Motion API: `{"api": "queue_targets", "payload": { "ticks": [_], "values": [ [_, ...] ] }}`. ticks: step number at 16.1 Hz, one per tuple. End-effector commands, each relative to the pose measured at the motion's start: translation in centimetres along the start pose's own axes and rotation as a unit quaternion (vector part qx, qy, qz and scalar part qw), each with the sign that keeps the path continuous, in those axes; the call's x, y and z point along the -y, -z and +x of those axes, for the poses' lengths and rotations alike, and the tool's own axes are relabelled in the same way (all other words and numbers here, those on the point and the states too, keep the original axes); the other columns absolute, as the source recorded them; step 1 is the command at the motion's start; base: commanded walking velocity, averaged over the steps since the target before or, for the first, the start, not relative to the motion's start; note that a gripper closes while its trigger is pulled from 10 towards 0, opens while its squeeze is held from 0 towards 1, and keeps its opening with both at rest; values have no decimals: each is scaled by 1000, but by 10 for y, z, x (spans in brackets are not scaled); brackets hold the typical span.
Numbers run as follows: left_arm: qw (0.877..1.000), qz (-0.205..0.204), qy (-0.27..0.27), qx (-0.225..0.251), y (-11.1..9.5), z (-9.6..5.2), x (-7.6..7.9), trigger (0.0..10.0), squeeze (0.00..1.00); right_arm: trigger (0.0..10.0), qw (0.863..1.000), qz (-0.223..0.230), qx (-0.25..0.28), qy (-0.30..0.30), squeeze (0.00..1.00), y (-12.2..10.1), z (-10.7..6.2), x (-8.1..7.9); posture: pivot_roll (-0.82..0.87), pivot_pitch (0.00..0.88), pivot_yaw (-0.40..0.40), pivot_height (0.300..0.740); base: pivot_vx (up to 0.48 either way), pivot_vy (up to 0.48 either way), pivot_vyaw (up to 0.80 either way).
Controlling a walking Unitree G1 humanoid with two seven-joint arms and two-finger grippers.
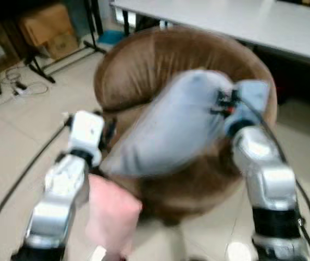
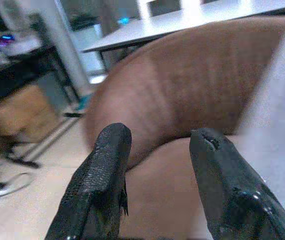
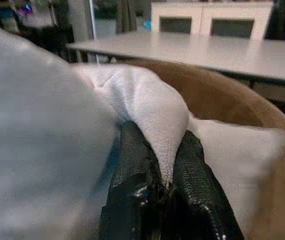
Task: Move the pillow to the sofa from floor
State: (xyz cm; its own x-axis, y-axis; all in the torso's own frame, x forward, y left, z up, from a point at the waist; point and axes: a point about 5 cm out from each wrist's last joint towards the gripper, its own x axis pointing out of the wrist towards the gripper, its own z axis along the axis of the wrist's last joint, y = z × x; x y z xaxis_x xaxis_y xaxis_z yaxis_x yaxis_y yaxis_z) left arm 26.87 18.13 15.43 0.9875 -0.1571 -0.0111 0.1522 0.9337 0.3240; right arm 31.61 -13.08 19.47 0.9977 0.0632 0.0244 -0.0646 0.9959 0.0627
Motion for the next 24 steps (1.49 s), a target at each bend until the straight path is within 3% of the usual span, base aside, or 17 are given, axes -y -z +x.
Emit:
{"api": "queue_targets", "payload": {
  "ticks": [1, 5, 7, 9, 11, 12, 14, 16, 19, 21, 24],
  "values": [
    [1000, 6, -12, -3, 1, -1, -5, 10000, 0, 10000, 999, 2, 33, -31, 0, -15, -1, -16, -50, 0, -11, 740, 0, 0, 0],
    [1000, 14, -18, -6, 3, -4, -10, 10000, 0, 10000, 999, 21, 39, -26, 0, -17, -6, -14, -41, 0, -6, 740, 0, -238, 0],
    [1000, 17, -20, -7, 3, -6, -12, 10000, 0, 10000, 996, -53, 68, -32, 0, -20, -8, -12, -41, 0, -5, 740, 0, -321, 0],
    [1000, 18, -20, -8, 4, -7, -11, 10000, 0, 10000, 996, -32, 67, -45, 0, -16, -11, -14, -40, 0, -6, 740, 0, -322, 0],
    [1000, 18, -18, -8, 4, -8, -10, 10000, 0, 10000, 995, -59, 74, -32, 0, -11, -14, -11, -35, 0, -8, 740, 0, -161, 0],
    [1000, 19, -17, -7, 4, -8, -9, 10000, 0, 10000, 995, -57, 69, -31, 0, -9, -15, -11, -35, 0, -8, 740, 0, 0, 0],
    [1000, 9, -26, -7, 6, -12, -11, 10000, 0, 10000, 995, -23, 40, -88, 0, 3, -25, -19, -33, 0, -9, 740, 0, 0, 0],
    [1000, 12, -27, -10, 9, -15, -11, 10000, 0, 10000, 995, -5, 38, -94, 0, 5, -28, -21, -33, 0, -9, 740, 0, 0, 0],
    [1000, -1, -19, -5, 8, -17, -8, 10000, 0, 10000, 997, -48, 36, -48, 0, 11, -27, -10, -28, 0, -16, 740, 0, 0, 0],
    [1000, -3, -18, -6, 8, -17, -8, 10000, 0, 10000, 998, -26, 38, -33, 0, 12, -27, -5, -26, 0, -18, 740, 0, 0, 0],
    [1000, -3, -15, -5, 7, -16, -8, 10000, 0, 10000, 998, -54, 32, 10, 0, 13, -26, 3, -27, 0, -14, 740, 246, 0, 0]
  ]
}}
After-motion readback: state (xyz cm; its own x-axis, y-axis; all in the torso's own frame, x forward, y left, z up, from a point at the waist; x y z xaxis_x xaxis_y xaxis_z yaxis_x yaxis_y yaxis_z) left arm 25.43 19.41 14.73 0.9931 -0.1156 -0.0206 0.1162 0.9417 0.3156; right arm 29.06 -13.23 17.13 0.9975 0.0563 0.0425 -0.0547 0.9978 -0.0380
